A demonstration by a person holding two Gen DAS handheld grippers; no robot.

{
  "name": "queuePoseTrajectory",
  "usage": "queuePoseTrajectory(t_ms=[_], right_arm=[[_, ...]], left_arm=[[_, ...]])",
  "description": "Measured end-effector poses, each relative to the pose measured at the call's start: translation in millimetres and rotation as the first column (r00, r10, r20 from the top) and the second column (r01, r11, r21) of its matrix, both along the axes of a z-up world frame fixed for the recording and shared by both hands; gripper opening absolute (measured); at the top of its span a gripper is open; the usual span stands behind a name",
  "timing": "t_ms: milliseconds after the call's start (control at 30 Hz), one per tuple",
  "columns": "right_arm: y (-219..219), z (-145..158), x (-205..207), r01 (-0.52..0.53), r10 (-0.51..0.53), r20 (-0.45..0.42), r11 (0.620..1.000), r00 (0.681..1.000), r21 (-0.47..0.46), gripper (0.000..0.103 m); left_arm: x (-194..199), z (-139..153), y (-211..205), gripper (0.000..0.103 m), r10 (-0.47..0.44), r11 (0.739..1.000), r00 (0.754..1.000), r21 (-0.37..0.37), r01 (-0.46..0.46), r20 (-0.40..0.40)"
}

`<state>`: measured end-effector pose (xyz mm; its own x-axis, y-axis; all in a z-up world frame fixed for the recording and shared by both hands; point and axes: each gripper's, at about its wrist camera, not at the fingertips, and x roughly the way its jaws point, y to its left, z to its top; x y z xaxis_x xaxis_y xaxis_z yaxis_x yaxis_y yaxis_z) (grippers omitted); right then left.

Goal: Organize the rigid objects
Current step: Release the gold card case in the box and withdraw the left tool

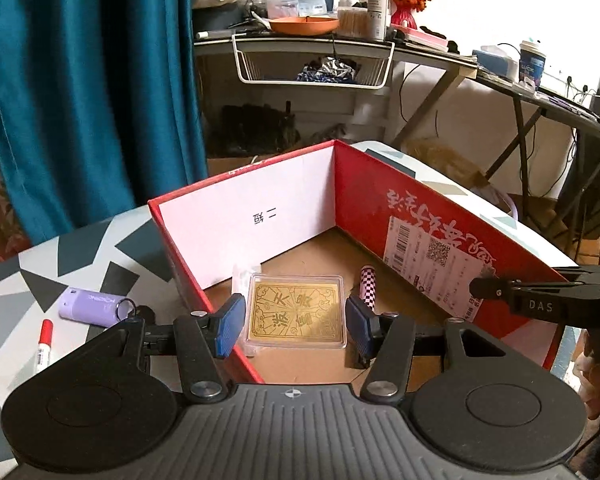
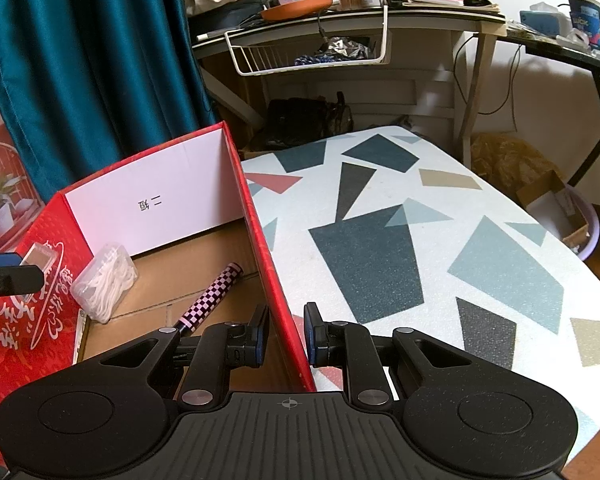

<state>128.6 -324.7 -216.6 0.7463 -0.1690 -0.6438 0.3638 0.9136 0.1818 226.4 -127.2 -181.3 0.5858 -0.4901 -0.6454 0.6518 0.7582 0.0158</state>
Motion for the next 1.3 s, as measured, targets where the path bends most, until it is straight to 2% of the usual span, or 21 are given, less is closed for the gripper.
queuePoseTrajectory(t_ms=[200,300,400,500,633,733,833,933,1000,1167,1300], right_arm=[[-0.1,0.0,-0.6,-0.001,0.001,0.000,1.000,1.000,0.000,0.017],[0.1,-0.2,-0.2,-0.002,0.002,0.000,1.000,1.000,-0.001,0.017],[0.0,-0.2,-0.4,-0.001,0.001,0.001,1.000,1.000,0.000,0.017],[0.4,-0.3,-0.1,-0.001,0.001,0.002,1.000,1.000,0.000,0.017],[0.6,-0.3,0.4,0.000,0.000,0.002,1.000,1.000,0.001,0.017],[0.3,-0.3,-0.2,-0.001,0.001,0.003,1.000,1.000,0.001,0.017],[0.2,-0.3,-0.1,-0.001,0.001,0.002,1.000,1.000,0.001,0.017],[0.3,-0.4,0.0,-0.001,0.001,0.003,1.000,1.000,0.007,0.018],[0.2,-0.5,0.1,-0.001,0.001,0.004,1.000,1.000,0.008,0.018],[0.2,-0.6,0.3,0.001,-0.001,0.004,1.000,1.000,0.010,0.018],[0.1,-0.6,-0.1,0.001,-0.001,0.004,1.000,1.000,0.010,0.018]], left_arm=[[0.6,5.5,5.3,0.058,-0.007,1.000,1.000,-0.017,0.007,-0.021],[3.8,8.5,14.0,0.060,-0.007,0.998,0.999,-0.069,0.004,-0.044],[1.8,12.6,22.3,0.072,-0.014,0.992,0.999,-0.123,0.007,-0.049],[-3.1,18.3,31.3,0.073,0.019,0.989,1.000,-0.148,-0.020,-0.010],[0.3,19.3,52.7,0.075,0.101,0.975,0.995,-0.195,-0.104,-0.029],[6.0,9.9,69.6,0.075,0.179,0.964,0.982,-0.188,-0.187,-0.057],[12.6,-6.0,88.4,0.073,0.275,0.941,0.955,-0.171,-0.291,-0.107],[17.7,-29.1,99.5,0.065,0.339,0.926,0.928,-0.119,-0.358,-0.157],[18.0,-41.6,103.8,0.065,0.376,0.917,0.914,-0.082,-0.390,-0.151],[24.2,-64.9,105.3,0.065,0.368,0.928,0.922,-0.009,-0.371,-0.118],[32.9,-69.3,105.7,0.067,0.373,0.928,0.923,0.013,-0.373,-0.094]])
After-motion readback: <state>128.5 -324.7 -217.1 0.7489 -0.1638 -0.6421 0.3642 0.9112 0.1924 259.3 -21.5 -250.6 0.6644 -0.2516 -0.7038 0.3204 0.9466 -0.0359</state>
